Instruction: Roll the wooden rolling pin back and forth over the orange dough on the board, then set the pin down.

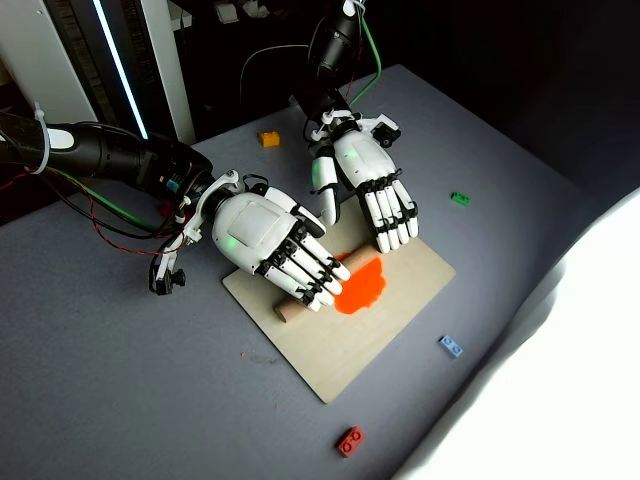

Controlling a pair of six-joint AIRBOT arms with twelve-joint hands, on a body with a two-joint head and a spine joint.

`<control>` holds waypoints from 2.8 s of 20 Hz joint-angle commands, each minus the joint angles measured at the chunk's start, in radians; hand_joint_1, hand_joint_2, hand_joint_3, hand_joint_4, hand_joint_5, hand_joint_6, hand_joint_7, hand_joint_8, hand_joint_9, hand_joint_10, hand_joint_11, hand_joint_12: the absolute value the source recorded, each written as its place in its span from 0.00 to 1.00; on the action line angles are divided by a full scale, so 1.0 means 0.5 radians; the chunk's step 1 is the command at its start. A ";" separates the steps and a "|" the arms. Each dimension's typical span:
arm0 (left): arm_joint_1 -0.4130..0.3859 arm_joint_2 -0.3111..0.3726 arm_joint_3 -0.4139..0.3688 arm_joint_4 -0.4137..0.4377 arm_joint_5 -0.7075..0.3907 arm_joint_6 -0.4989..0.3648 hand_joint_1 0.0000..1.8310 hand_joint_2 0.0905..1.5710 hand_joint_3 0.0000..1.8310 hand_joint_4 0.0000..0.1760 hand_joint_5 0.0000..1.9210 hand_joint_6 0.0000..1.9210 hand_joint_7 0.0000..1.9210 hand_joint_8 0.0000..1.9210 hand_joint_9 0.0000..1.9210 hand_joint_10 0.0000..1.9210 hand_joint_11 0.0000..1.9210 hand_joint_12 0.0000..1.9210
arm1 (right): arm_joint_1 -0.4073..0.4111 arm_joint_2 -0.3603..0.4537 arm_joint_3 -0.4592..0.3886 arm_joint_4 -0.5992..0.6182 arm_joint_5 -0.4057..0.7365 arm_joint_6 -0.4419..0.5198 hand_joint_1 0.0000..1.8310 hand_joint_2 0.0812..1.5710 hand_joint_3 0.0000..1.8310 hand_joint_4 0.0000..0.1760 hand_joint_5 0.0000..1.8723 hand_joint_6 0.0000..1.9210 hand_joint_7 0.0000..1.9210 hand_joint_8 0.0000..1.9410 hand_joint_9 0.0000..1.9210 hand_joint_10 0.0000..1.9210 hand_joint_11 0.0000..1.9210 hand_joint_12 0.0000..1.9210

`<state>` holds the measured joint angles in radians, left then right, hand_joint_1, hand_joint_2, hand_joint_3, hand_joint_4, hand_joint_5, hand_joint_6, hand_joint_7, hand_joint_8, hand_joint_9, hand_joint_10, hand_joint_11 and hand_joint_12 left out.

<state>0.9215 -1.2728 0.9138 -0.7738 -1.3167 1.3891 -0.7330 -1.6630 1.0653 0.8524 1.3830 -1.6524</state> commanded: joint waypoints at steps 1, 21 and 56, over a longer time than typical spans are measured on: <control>0.004 0.010 -0.003 0.118 -0.147 -0.011 0.00 0.91 0.00 0.00 0.14 0.00 0.17 0.00 0.14 0.00 0.00 0.21 | -0.011 0.003 -0.010 -0.090 0.095 -0.011 0.00 0.95 0.00 0.00 0.31 0.00 0.28 0.00 0.26 0.01 0.00 0.54; 0.069 -0.013 -0.041 0.144 -0.258 -0.002 0.00 0.91 0.00 0.00 0.13 0.00 0.17 0.00 0.14 0.00 0.00 0.20 | -0.012 0.005 -0.032 -0.090 0.104 -0.017 0.00 0.95 0.00 0.00 0.31 0.01 0.28 0.00 0.26 0.00 0.00 0.54; 0.187 0.200 -0.322 0.189 -0.228 0.006 0.00 0.91 0.00 0.00 0.13 0.00 0.17 0.00 0.14 0.00 0.00 0.19 | -0.049 0.072 -0.287 -0.091 0.136 -0.067 0.00 0.95 0.00 0.00 0.31 0.00 0.29 0.00 0.26 0.00 0.00 0.54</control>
<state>1.0149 -1.1778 0.7521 -0.7296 -1.3453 1.3903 -0.7525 -1.6245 0.9245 0.8650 1.4197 -1.6875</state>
